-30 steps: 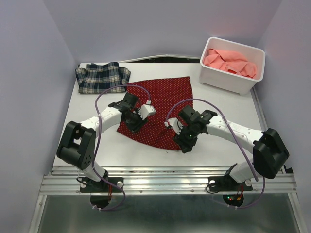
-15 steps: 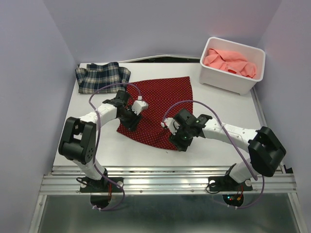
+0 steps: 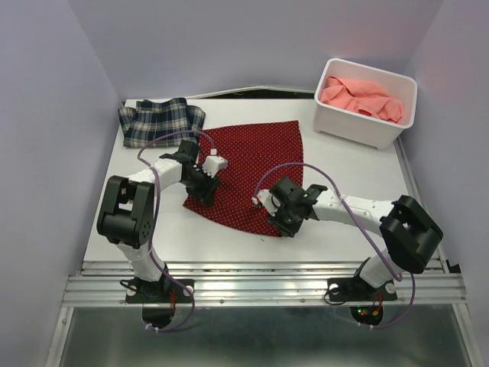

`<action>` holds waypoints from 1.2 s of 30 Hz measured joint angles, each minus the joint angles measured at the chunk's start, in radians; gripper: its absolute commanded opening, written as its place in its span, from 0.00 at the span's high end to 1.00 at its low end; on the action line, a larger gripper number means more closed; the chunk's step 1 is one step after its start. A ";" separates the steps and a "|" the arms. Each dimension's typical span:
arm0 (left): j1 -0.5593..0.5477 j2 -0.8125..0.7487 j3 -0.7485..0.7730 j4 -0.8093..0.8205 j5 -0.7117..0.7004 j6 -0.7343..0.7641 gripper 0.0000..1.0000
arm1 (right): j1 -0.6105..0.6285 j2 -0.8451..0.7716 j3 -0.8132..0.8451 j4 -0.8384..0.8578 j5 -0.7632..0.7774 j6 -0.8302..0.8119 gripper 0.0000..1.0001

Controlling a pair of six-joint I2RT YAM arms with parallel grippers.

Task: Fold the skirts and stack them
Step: Flatten the skirt out

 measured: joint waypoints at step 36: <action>0.030 0.009 0.039 -0.072 0.088 0.047 0.38 | -0.001 -0.325 0.005 -0.373 -0.058 -0.389 0.12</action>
